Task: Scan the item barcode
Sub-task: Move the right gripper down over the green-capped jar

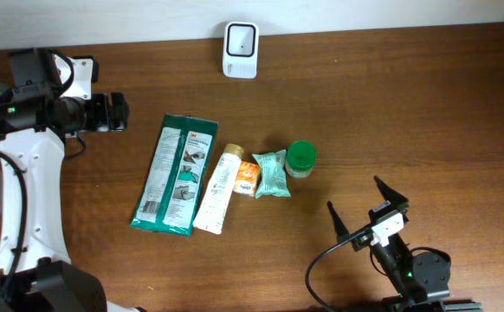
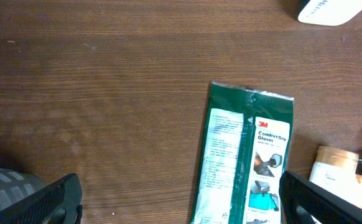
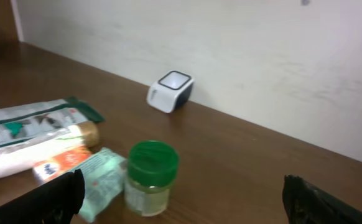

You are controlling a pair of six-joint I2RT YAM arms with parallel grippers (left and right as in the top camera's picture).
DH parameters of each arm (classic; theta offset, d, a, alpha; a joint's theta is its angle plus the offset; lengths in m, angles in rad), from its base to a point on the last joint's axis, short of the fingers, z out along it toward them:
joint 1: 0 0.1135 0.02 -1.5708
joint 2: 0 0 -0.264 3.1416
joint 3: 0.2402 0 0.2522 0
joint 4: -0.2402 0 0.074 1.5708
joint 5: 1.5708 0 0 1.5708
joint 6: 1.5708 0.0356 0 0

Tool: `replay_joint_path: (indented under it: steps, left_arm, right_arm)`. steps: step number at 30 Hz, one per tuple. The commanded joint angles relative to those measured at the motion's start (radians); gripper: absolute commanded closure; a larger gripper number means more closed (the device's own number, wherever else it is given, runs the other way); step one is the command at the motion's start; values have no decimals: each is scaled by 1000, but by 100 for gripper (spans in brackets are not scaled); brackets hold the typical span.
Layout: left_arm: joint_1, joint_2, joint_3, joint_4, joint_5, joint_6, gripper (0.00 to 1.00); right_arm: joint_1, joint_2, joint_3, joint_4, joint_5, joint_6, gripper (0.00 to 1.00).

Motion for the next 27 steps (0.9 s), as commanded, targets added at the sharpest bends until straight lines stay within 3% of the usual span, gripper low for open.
replay_joint_path:
  steps: [1, 5, 8, 12, 16, 17, 21, 24, 26, 27]
  left_arm:
    - [3, -6, 6, 1, 18, 17, 1]
    - [3, -6, 6, 2, 18, 17, 1]
    - [3, -6, 6, 2, 18, 17, 1]
    - [3, -6, 6, 2, 18, 17, 1]
    - [3, -6, 6, 2, 18, 17, 1]
    - [3, -6, 6, 2, 18, 17, 1]
    - [3, -6, 6, 2, 18, 17, 1]
    - [3, -6, 6, 2, 18, 17, 1]
    - [3, -6, 6, 1, 18, 17, 1]
    - [3, -6, 6, 2, 18, 17, 1]
  right_arm:
    - [5, 31, 77, 1, -140, 135, 2]
    - [5, 309, 389, -186, -209, 135, 2]
    - [5, 660, 717, -439, -211, 97, 2]
    - [5, 999, 1030, -729, -212, 98, 2]
    - [5, 1217, 1088, -716, -320, 113, 2]
    - [5, 1270, 1099, -725, -288, 126, 2]
    - [121, 1588, 1487, -989, 146, 267, 2]
    - [190, 1720, 1511, -961, 301, 414, 1]
    - [211, 1779, 1511, -941, 303, 456, 11]
    - [217, 1806, 1511, -932, 300, 509, 11]
